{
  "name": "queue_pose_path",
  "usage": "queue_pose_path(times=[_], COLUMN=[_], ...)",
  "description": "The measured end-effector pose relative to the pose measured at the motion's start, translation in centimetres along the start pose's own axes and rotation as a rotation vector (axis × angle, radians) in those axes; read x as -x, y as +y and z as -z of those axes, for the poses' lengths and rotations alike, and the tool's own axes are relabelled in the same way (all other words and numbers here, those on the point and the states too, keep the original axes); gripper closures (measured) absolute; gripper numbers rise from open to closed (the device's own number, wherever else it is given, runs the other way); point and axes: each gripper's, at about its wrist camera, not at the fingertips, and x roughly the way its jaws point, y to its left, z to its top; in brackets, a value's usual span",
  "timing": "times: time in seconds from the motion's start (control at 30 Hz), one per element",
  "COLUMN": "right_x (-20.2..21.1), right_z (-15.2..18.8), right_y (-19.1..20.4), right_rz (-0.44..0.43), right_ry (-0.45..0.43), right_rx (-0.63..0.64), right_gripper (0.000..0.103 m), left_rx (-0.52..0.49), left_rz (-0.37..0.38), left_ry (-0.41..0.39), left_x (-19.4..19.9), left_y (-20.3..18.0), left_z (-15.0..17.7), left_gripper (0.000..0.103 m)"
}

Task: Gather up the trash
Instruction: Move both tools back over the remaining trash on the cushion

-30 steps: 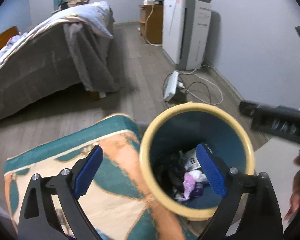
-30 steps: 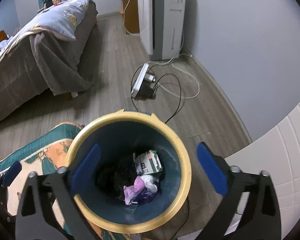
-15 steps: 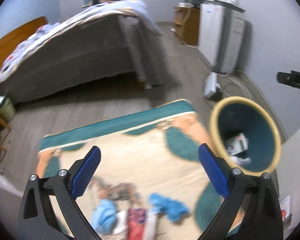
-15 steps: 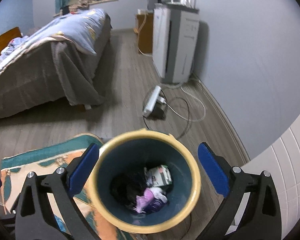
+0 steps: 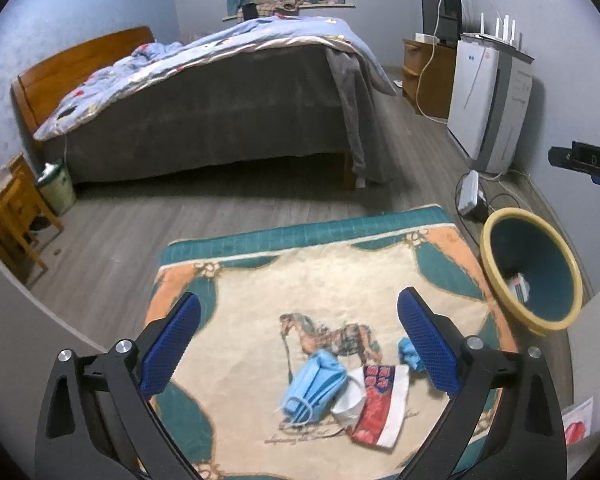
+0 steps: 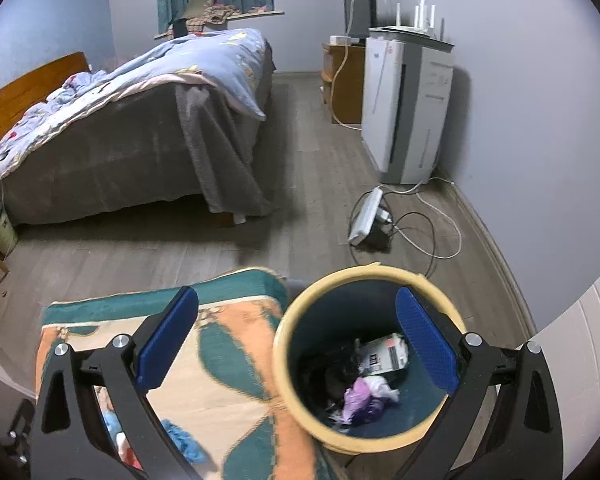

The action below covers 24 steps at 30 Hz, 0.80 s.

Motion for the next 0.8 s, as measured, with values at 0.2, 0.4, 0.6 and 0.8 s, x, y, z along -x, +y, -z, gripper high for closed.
queue_pose_path(times=[0.2,0.4,0.6,0.8], right_x=[0.4,-0.8,-2.7,-4.9], right_z=[1.2,4.0,7.0,9.5], right_y=[3.7,8.4,11.5,12.0], right_rz=[-0.046,-0.143,-0.186,-0.154], right_ry=[0.013,0.120,0.225,0.326], right_rx=[0.042,0.090,0.168,0.174], right_gripper=[0.006,0.006,0.006,0.006], left_rx=[0.018,0.085,0.117,0.031], left_rz=[0.006,0.014,0.017,0.038], left_ry=[-0.004,0.051,0.118,0.200], left_x=[0.1,-1.3,-3.1,-5.2], left_y=[2.0,5.1,7.5,6.5], left_z=[1.3,3.0,4.9,7.1], left_gripper=[0.005,0.005,0.005,0.005])
